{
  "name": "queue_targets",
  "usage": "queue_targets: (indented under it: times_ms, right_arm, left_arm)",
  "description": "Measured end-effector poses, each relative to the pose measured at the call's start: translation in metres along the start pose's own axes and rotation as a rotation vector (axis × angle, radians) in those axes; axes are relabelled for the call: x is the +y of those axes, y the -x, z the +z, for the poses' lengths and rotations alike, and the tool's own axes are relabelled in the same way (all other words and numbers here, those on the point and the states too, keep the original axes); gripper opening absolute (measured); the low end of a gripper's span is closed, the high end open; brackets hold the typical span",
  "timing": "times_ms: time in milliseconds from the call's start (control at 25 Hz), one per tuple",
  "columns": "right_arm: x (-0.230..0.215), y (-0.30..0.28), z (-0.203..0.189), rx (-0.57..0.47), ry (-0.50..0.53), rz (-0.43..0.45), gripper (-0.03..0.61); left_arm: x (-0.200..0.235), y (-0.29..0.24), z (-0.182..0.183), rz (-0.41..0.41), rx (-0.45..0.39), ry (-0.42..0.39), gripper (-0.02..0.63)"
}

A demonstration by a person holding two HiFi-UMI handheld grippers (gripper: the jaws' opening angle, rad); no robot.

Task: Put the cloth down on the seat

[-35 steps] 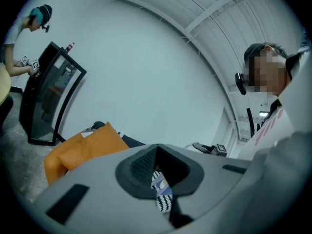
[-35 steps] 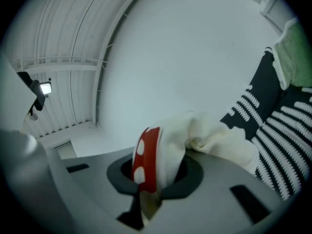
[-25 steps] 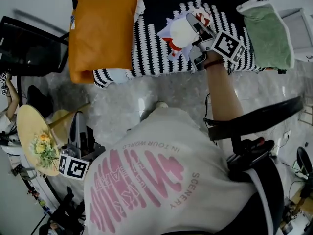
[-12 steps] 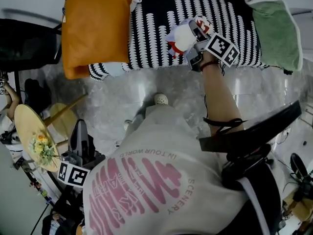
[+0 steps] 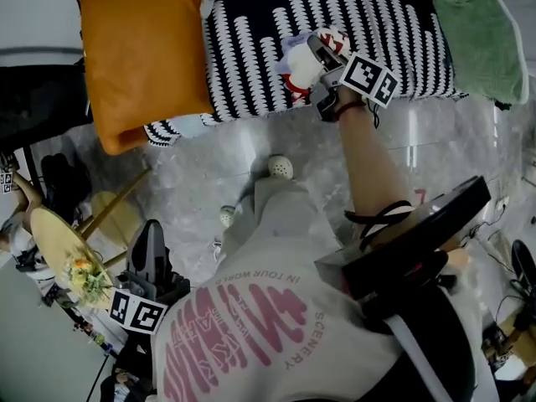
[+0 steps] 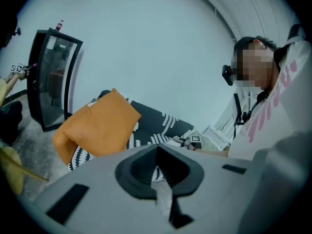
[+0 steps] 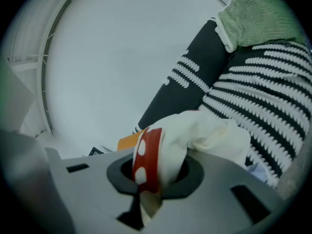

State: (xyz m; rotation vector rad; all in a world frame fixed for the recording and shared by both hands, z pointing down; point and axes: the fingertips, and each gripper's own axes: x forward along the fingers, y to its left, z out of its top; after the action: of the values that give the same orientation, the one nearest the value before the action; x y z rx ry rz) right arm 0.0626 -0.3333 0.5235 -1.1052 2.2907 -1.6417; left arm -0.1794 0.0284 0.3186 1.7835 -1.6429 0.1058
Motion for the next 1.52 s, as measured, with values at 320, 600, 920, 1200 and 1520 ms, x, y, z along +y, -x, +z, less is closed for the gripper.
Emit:
queue_targets:
  times_ms: [320, 600, 920, 1200, 1520]
  right_arm:
    - [-0.016, -0.031, -0.007, 0.073, 0.125, -0.034, 0.052]
    - [-0.080, -0.036, -0.057, 0.251, 0.259, -0.249, 0.053]
    - [-0.162, -0.029, -0.090, 0.369, 0.133, -0.501, 0.052]
    - [-0.183, -0.029, -0.112, 0.489, 0.212, -0.573, 0.052]
    - [-0.195, -0.044, -0.130, 0.525, 0.237, -0.580, 0.054]
  left_arm:
    - [0.004, -0.004, -0.010, -0.023, 0.040, -0.006, 0.009]
    - [0.021, -0.005, -0.020, 0.016, 0.074, 0.040, 0.009]
    - [0.037, -0.019, -0.033, 0.067, 0.092, 0.104, 0.009]
    - [0.030, -0.021, -0.031, 0.045, 0.103, 0.097, 0.009]
    - [0.036, -0.025, -0.047, 0.068, 0.193, 0.006, 0.009]
